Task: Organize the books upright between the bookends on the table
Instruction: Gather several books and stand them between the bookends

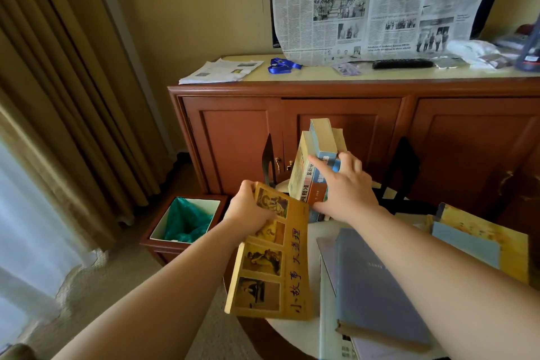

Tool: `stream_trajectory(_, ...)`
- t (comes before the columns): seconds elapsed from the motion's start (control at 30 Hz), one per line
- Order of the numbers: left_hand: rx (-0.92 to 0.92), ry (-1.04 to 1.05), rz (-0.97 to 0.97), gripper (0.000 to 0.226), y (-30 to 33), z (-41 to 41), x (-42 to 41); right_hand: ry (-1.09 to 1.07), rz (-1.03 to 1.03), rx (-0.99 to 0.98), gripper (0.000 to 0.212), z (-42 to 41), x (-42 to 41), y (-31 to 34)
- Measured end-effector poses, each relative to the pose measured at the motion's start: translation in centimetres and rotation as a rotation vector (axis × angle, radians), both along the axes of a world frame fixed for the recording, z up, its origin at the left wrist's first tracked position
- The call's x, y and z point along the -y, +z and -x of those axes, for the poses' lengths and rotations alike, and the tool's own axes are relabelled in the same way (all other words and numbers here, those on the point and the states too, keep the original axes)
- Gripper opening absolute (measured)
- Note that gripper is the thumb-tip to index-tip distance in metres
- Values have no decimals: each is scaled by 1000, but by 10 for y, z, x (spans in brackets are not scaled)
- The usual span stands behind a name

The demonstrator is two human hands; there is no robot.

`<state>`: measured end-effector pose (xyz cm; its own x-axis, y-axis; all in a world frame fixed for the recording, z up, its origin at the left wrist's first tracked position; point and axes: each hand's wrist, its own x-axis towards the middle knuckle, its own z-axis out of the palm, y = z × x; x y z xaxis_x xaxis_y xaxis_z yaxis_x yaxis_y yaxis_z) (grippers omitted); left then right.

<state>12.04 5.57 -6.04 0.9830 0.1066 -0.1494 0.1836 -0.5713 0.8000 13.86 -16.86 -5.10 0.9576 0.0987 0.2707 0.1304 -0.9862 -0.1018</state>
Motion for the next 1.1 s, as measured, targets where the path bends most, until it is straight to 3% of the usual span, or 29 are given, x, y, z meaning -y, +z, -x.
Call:
stream_trajectory(0.1, 59, -36, -88, 30, 32, -9, 2, 15, -26, -3, 98, 3, 1, 3)
stream_trajectory(0.3, 185, -58, -251, 29, 83, -16, 5, 21, -24, -38, 110, 5, 1, 6)
stream_trajectory(0.47, 404, 120, -9, 25, 83, -24, 12, 20, -37, -29, 115, 6, 1, 5)
stream_trajectory(0.7, 597, 257, 237, 39, 48, -50, 50, 46, -71, -5, 113, 4, 3, 3)
stream_trajectory(0.83, 552, 268, 383, 37, 35, -67, 74, 52, -84, 24, 111, 0, 5, -4)
stream_trajectory(0.97, 501, 85, 350, 30, 9, -76, 90, 55, -125, 59, 107, -3, 6, -11)
stream_trajectory(1.03, 419, -15, 376, 40, -4, -78, 90, 54, -150, 81, 107, -4, 6, -13)
stream_trajectory(1.1, 296, -84, 483, 67, -14, -82, 87, 55, -169, 89, 104, -5, 7, -14)
